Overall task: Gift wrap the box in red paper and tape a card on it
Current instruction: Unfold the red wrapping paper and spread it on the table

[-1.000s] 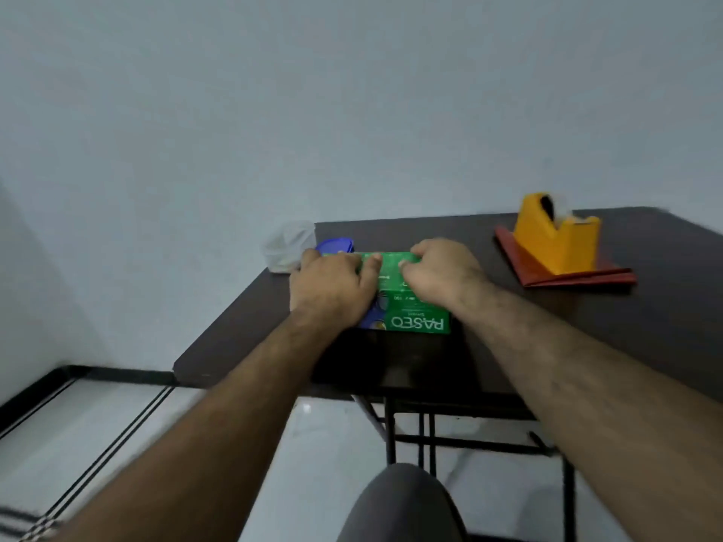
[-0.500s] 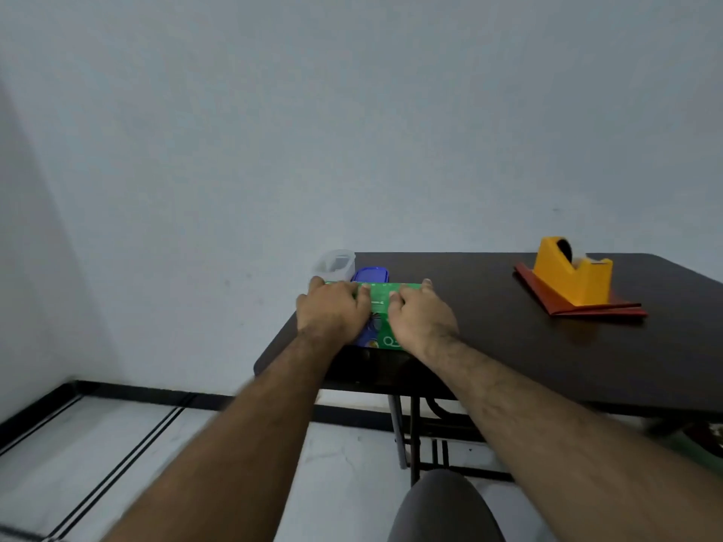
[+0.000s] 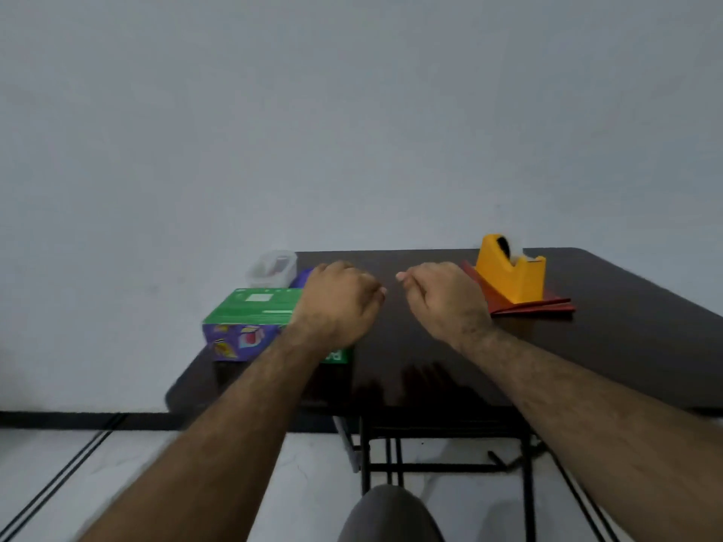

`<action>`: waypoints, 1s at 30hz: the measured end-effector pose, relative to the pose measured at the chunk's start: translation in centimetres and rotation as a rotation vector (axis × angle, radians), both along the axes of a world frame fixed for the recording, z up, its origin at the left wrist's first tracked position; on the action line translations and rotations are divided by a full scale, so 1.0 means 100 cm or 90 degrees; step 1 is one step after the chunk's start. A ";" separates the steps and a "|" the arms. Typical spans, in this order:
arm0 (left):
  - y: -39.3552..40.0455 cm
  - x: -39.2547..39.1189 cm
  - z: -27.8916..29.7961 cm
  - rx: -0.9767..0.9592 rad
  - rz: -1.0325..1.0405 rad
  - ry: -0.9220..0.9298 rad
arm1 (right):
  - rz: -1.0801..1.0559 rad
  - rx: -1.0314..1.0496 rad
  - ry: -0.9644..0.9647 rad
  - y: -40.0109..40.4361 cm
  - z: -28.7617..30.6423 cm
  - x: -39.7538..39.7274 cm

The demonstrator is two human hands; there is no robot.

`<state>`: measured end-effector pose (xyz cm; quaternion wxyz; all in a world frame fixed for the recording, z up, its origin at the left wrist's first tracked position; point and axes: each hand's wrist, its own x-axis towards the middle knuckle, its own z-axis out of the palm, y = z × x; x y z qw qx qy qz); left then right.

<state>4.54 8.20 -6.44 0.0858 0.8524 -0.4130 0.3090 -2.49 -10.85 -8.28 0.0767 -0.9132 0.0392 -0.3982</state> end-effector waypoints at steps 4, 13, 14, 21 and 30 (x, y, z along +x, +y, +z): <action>-0.084 -0.011 -0.014 -0.032 -0.059 0.119 | -0.117 0.015 -0.071 -0.092 -0.006 -0.010; -0.220 0.000 -0.037 -0.083 -0.109 0.405 | -0.304 0.364 0.050 -0.190 -0.007 -0.004; -0.228 0.003 -0.040 -0.060 -0.146 0.400 | -0.313 0.369 0.050 -0.194 -0.009 0.001; -0.255 0.013 -0.054 0.008 -0.173 0.276 | -0.335 0.366 -0.004 -0.216 -0.024 0.023; -0.248 0.004 -0.053 0.035 -0.079 0.225 | -0.348 0.403 -0.100 -0.214 -0.021 0.008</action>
